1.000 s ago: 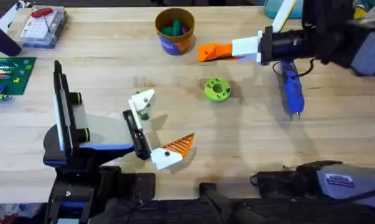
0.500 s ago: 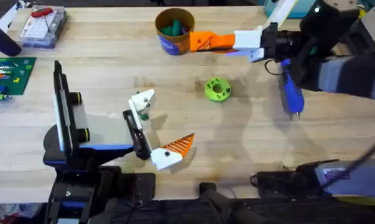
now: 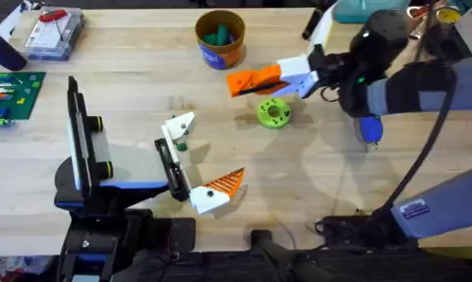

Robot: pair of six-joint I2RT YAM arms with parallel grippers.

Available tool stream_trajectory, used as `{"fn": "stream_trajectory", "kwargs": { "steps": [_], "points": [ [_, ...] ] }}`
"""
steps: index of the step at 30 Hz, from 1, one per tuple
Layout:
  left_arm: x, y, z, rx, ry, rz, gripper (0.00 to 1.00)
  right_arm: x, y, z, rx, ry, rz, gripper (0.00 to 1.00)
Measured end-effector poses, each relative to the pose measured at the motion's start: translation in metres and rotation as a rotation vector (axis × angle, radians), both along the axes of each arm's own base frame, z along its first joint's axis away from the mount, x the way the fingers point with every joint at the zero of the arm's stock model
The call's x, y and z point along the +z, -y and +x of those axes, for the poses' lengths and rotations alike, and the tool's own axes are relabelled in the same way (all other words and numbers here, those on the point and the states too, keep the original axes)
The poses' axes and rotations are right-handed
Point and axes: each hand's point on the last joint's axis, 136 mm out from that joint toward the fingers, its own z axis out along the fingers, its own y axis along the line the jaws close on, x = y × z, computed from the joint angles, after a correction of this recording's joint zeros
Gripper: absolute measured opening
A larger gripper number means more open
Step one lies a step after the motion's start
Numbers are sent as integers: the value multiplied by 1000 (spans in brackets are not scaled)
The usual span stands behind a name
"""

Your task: Pick up the gripper from the table and insert it into the empty holder that is missing its gripper. Then pick up a screw, insert it into the mounting hole, and use the screwdriver to tighten it. Finally, clean up the table by picking up the vegetable and placing it into the bucket.

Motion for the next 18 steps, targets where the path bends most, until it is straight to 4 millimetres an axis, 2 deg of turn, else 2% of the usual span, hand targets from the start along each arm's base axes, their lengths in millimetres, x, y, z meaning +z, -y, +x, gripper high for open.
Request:
{"fn": "stream_trajectory", "kwargs": {
  "steps": [2,8,18],
  "points": [
    [0,0,0,0,0,0,987,-8,-15,-13,59,-30,-7,11],
    [0,0,0,0,0,0,986,-15,-31,-33,129,-46,-12,11],
    [0,0,0,0,0,0,986,-29,-34,-63,178,-55,-16,11]
  ]
}}
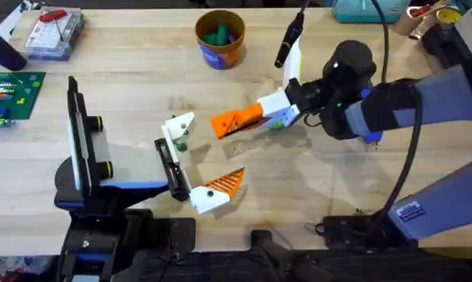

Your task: Pick up the gripper from the table and insert it into the empty holder that is missing its gripper. Then pick up a screw, insert it into the mounting hole, and use the screwdriver to tighten it. Finally, clean up the table by picking up the vegetable and placing it into the bucket.

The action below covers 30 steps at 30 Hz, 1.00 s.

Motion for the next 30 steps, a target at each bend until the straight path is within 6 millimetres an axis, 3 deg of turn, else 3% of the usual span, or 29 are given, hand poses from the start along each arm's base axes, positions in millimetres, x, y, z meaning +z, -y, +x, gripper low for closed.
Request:
{"fn": "stream_trajectory", "kwargs": {
  "steps": [8,30],
  "points": [
    [0,0,0,0,0,0,986,2,-13,-12,32,11,6,11],
    [0,0,0,0,0,0,986,8,-31,-20,26,-46,-4,11]
  ]
}}
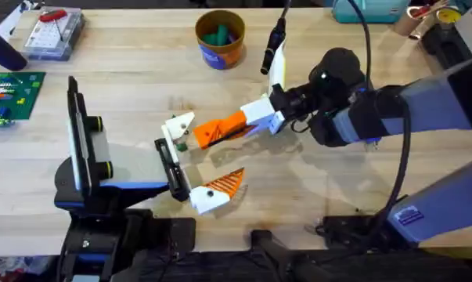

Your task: Pick up the gripper from the table and insert it into the empty holder that is missing its gripper. Then pick up a screw, insert it into the mounting hole, and use the screwdriver to tighten it. Finally, clean up the table by picking up the vegetable and placing it into the bucket.

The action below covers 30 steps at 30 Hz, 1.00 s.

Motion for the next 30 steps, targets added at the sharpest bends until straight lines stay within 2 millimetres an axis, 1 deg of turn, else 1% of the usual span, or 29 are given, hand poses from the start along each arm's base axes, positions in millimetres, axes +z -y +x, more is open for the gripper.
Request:
{"fn": "stream_trajectory", "kwargs": {
  "steps": [5,30],
  "points": [
    [0,0,0,0,0,0,986,2,-4,-4,9,-1,3,11],
    [0,0,0,0,0,0,986,3,-6,0,-16,-15,2,11]
  ]
}}
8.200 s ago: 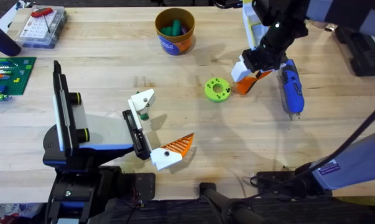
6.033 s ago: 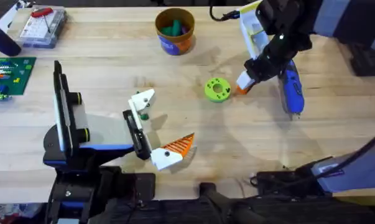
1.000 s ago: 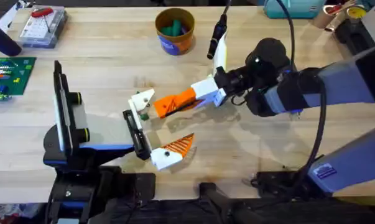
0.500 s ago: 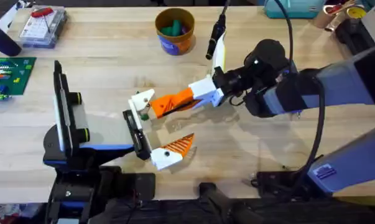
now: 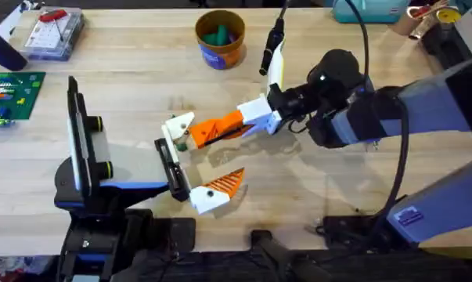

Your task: Pick up the gripper from the table and insert it into the empty holder that is missing its gripper. Then pick up a screw, insert it into the mounting hole, and use the screwdriver to tighten it. Finally, clean up the table by picking up the vegetable and placing it into the bucket.

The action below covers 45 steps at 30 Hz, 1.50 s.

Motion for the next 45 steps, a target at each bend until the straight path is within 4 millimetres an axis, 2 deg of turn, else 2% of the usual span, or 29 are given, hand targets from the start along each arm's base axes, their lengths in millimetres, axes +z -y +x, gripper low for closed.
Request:
{"fn": "stream_trajectory", "kwargs": {
  "steps": [45],
  "points": [
    [0,0,1,7,-2,0,986,-2,-15,2,-45,-31,-5,10]
  ]
}}
